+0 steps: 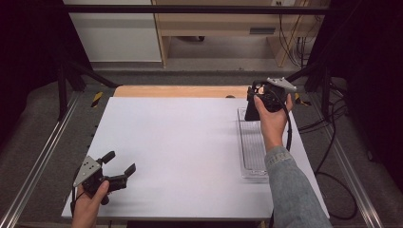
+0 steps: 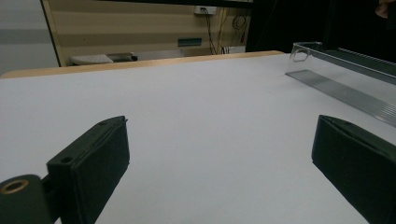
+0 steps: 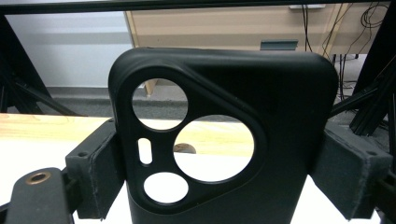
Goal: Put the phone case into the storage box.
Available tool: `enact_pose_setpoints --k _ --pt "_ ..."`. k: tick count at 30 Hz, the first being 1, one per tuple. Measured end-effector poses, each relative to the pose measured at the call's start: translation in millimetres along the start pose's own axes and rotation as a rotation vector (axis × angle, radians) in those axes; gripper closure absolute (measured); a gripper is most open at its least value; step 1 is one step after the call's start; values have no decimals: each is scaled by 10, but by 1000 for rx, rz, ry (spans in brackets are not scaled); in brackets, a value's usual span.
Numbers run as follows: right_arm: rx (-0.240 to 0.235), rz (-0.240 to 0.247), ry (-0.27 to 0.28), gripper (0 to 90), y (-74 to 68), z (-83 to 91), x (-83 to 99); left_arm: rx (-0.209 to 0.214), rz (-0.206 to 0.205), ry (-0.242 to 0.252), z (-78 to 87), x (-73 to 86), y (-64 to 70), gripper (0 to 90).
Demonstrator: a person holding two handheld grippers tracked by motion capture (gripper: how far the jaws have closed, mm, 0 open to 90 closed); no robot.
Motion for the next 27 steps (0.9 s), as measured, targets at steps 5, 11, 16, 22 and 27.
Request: enact_pose_setpoints --k 5,11,16,22,27 --pt "8 -8 7 136 -2 -44 1 -1 -2 1 2 -2 -3 43" --pt "12 -3 1 135 -13 -59 20 5 -5 -7 -7 5 8 43" --pt "16 7 2 135 -53 -85 33 6 -8 -9 -11 8 15 43" --pt "23 25 5 132 -101 -125 57 20 -7 -13 -23 13 31 42" --pt "27 12 3 132 -105 -158 86 25 -17 -18 -34 15 49 40"
Point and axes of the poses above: each handheld gripper's, and its own axes: z roughly backward along the jaws, x roughly out of its underside, y roughly to its right, the point moved 7 cm from there along -z, roughly forward along the jaws, and after that the axes turned 8 degrees about x, right-handed, at the moved point
